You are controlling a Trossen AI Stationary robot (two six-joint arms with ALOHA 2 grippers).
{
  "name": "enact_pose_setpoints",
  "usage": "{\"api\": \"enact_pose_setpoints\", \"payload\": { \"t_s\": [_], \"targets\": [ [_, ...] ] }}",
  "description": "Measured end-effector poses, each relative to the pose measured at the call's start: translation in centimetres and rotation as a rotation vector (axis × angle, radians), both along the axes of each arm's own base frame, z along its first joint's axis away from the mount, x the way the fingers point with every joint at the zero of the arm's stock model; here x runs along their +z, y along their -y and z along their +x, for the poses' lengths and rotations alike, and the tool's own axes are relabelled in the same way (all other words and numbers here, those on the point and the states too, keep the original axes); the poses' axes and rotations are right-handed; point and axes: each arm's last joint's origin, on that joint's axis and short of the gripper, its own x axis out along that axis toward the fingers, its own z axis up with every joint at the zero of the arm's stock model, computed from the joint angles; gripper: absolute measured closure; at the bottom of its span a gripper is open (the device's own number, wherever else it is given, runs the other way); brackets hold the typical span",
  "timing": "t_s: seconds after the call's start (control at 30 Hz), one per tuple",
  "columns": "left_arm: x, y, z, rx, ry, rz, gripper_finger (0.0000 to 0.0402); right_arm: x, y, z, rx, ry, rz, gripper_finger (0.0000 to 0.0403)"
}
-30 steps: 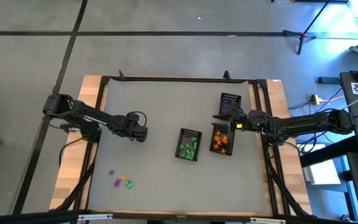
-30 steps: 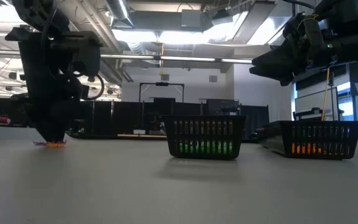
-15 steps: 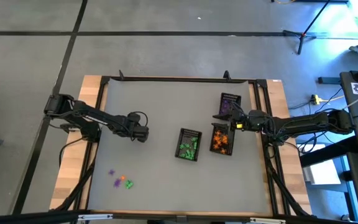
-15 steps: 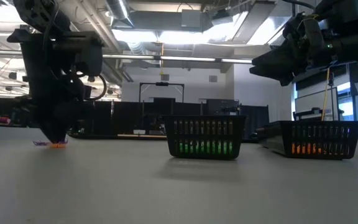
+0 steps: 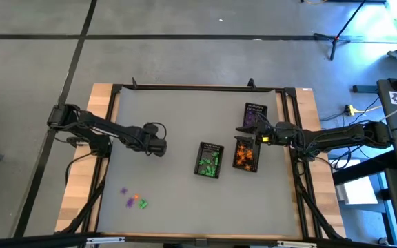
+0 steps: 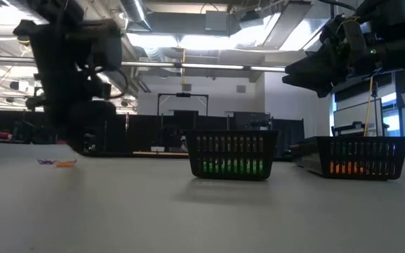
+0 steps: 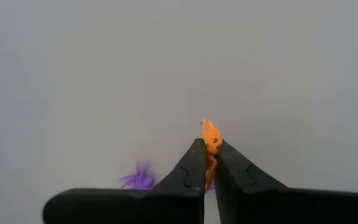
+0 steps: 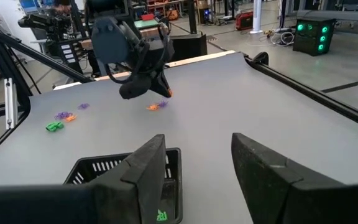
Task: Sort Halloween decoration
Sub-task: Put the top orange spider toy into the bottom right bin
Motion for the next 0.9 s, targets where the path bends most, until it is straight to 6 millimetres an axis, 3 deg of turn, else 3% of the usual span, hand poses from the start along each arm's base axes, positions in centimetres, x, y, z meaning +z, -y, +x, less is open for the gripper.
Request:
{"api": "enact_pose_setpoints", "payload": {
  "t_s": [0.23,0.4,0.67,0.9],
  "targets": [
    [2.7,0.0,2.2,-0.08,0.065,0.066,0.0401,0.0,0.0,0.0,0.0,-0.001,0.0,0.0219],
    [5.1,0.9,4.8,-0.237,0.191,0.133,0.0401,-0.1,-0.1,0.1,0.027,-0.008,0.005,0.0219],
    [8.4,2.0,9.4,-0.601,0.584,0.188,0.0401,-0.5,-0.1,0.4,0.036,-0.025,0.009,0.0219],
    [9.5,2.8,11.8,-0.825,0.829,0.207,0.0401,0.0,-0.5,0.7,0.203,0.045,0.026,0.0219]
  ]
}}
